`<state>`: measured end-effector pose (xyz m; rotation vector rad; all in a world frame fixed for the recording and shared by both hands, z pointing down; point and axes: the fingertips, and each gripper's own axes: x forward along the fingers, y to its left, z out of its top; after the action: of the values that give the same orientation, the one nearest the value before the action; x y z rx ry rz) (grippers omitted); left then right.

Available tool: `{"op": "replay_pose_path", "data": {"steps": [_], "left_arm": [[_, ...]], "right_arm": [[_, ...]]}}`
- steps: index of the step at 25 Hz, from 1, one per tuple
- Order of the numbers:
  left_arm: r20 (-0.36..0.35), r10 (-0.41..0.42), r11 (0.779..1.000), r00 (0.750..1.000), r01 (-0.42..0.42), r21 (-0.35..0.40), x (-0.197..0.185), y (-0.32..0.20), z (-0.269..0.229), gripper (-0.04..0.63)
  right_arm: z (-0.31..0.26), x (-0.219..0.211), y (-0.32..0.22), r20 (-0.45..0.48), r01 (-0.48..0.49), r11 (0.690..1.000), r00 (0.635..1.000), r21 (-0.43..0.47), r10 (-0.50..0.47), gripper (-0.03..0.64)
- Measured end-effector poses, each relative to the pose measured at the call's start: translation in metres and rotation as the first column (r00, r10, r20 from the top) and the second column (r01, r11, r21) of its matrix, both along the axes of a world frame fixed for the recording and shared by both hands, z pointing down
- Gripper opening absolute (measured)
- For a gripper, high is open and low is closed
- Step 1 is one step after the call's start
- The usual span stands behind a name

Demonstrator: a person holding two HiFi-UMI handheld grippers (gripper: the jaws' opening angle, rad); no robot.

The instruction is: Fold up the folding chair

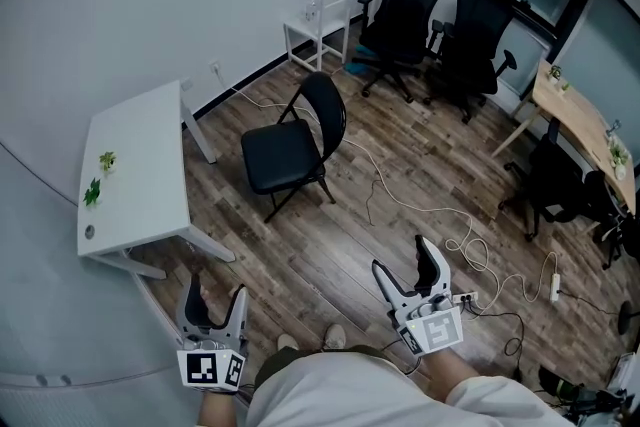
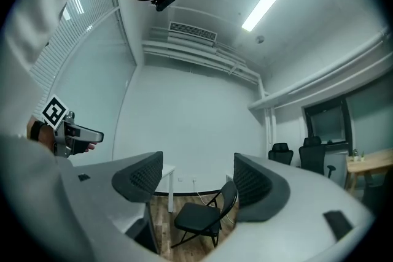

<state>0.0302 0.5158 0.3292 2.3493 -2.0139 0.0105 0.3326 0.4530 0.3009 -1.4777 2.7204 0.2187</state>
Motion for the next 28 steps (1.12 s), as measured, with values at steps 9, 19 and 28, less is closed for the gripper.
{"op": "replay_pose_path", "data": {"steps": [9, 19, 28], "left_arm": [[-0.003, -0.030, 0.999, 1.000, 0.030, -0.026, 0.009, -0.026, 0.012, 0.367], [-0.038, 0.014, 0.999, 0.999, -0.015, -0.040, -0.018, -0.135, 0.037, 0.365], [-0.081, 0.066, 0.994, 0.994, -0.073, -0.085, -0.091, -0.283, 0.055, 0.365]], "right_arm": [[0.012, 0.002, -0.041, -0.009, 0.041, 0.999, 0.999, -0.015, -0.041, 0.353], [0.034, -0.032, -0.132, -0.079, 0.024, 0.997, 0.996, -0.067, -0.029, 0.351], [0.026, -0.097, -0.276, -0.109, -0.032, 0.998, 0.994, -0.049, 0.027, 0.348]]}}
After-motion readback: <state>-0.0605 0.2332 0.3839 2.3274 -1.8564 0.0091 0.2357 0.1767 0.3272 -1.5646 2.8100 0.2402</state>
